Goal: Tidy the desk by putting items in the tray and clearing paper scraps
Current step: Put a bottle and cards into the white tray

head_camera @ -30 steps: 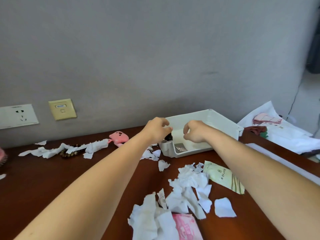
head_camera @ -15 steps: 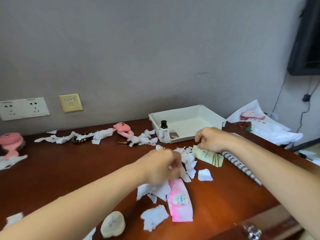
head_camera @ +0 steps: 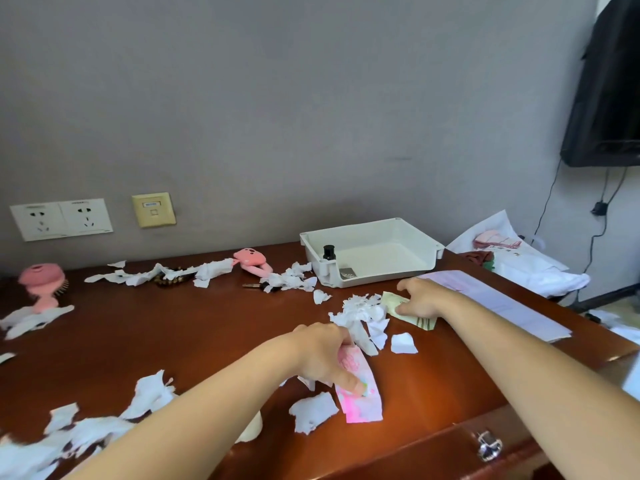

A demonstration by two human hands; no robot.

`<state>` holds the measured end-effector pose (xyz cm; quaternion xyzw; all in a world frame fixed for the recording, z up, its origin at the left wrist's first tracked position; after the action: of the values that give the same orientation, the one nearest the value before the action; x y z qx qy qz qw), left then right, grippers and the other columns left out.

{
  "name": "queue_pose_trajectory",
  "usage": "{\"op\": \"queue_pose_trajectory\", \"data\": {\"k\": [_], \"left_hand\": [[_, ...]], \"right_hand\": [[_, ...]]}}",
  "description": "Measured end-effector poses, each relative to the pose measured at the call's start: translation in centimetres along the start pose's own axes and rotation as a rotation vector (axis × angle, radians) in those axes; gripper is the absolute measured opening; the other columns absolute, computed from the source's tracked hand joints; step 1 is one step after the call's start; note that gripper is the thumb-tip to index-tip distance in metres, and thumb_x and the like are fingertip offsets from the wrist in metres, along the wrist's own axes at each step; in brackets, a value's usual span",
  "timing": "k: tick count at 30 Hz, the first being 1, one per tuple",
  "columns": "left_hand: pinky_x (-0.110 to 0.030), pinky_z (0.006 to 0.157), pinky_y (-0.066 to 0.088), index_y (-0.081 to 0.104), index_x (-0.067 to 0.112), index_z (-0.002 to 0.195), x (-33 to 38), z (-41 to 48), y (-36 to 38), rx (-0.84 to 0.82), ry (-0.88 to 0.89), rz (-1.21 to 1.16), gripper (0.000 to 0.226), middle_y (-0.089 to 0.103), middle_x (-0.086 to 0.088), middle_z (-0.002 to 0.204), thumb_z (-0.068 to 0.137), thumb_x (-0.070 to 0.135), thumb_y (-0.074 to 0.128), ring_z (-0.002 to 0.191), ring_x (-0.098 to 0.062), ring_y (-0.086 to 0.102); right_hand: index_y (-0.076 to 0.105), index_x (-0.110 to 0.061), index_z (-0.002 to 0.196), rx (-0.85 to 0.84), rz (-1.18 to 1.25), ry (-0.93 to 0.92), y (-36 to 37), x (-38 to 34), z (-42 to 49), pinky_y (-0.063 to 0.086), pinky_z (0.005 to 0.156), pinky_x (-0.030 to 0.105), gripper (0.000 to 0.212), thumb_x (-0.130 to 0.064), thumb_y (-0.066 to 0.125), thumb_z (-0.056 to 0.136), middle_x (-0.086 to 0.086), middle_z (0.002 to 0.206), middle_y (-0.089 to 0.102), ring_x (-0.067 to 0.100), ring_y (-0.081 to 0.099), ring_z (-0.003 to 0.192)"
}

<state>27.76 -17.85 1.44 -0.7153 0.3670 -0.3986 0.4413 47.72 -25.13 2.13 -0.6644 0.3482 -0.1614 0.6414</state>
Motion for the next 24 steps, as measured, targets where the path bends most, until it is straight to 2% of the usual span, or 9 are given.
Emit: {"op": "queue_pose_trajectory", "data": {"k": [5,7,9,13,15,17,20,24], "left_hand": [[-0.031,0.094,0.038,0.04,0.018,0.139,-0.3,0.3,-0.1,0.027,0.016,0.013,0.074,0.049,-0.002,0.134,0.078,0.053,0.066,0.122,-0.025,0.045],[-0.033,0.095,0.04,0.044,0.016,0.135,-0.5,0.5,-0.2,0.052,0.034,0.012,0.068,0.052,-0.003,0.13,0.08,0.051,0.065,0.118,-0.025,0.047],[-0.035,0.089,0.045,0.052,0.013,0.125,-0.8,0.6,-0.5,0.095,0.051,-0.027,0.056,0.058,-0.006,0.122,0.082,0.048,0.064,0.11,-0.025,0.053],[-0.027,0.068,0.044,0.06,0.009,0.101,-1.3,0.9,-1.7,0.213,0.129,-0.15,0.026,0.064,-0.007,0.103,0.089,0.033,0.061,0.094,-0.024,0.059],[-0.03,0.069,0.048,0.063,0.008,0.1,-1.3,0.9,-2.6,0.251,0.166,-0.2,0.023,0.067,-0.008,0.104,0.09,0.028,0.06,0.095,-0.024,0.061],[-0.034,0.077,0.053,0.064,0.006,0.101,-1.4,1.0,-3.6,0.279,0.183,-0.246,0.022,0.067,-0.008,0.107,0.091,0.025,0.059,0.099,-0.023,0.063],[-0.038,0.083,0.054,0.067,0.006,0.099,-1.6,1.4,-5.7,0.369,0.222,-0.272,0.021,0.069,-0.007,0.101,0.092,0.024,0.058,0.096,-0.022,0.064],[-0.028,0.07,0.048,0.066,0.006,0.09,-1.9,2.7,-9.8,0.532,0.215,-0.285,0.018,0.069,-0.008,0.089,0.092,0.023,0.059,0.079,-0.023,0.061]], "right_hand": [[0.03,-0.017,0.145,0.017,-0.021,0.025,1.1,0.0,0.6,0.042,0.104,0.033,0.068,-0.035,0.061,0.087,0.009,0.145,0.043,0.027,0.045,0.13],[0.031,-0.019,0.144,0.023,-0.057,0.04,1.1,0.1,0.8,0.041,0.105,0.036,0.072,-0.041,0.064,0.084,0.009,0.145,0.043,0.028,0.041,0.131],[0.037,-0.017,0.14,0.032,-0.086,0.055,0.9,0.3,0.9,0.042,0.103,0.037,0.071,-0.044,0.067,0.08,0.009,0.141,0.046,0.029,0.041,0.129],[0.045,-0.012,0.128,0.056,-0.063,0.072,0.3,1.0,1.3,0.048,0.095,0.034,0.06,-0.037,0.07,0.08,0.009,0.13,0.055,0.027,0.053,0.118],[0.048,-0.011,0.126,0.065,-0.029,0.067,0.0,1.4,1.6,0.049,0.094,0.035,0.054,-0.033,0.069,0.082,0.009,0.128,0.055,0.027,0.056,0.114],[0.05,-0.011,0.125,0.102,-0.015,0.051,-0.7,1.6,1.8,0.049,0.093,0.035,0.047,-0.031,0.066,0.085,0.01,0.128,0.055,0.028,0.056,0.113],[0.052,-0.01,0.123,0.172,0.017,0.013,-2.3,1.6,2.1,0.047,0.09,0.033,0.039,-0.024,0.062,0.088,0.013,0.129,0.054,0.031,0.055,0.115],[0.058,-0.01,0.117,0.301,0.101,-0.053,-5.1,1.3,2.5,0.046,0.089,0.033,0.03,-0.017,0.058,0.088,0.012,0.122,0.06,0.031,0.056,0.113]]}}
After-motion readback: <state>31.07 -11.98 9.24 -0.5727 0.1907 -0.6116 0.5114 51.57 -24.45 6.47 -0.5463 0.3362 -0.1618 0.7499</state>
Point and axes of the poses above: each hand's wrist, its own z-axis towards the middle knuckle, its own y-axis out of the palm, x = y × z, the point moved 2 cm from there along z, towards the middle knuckle
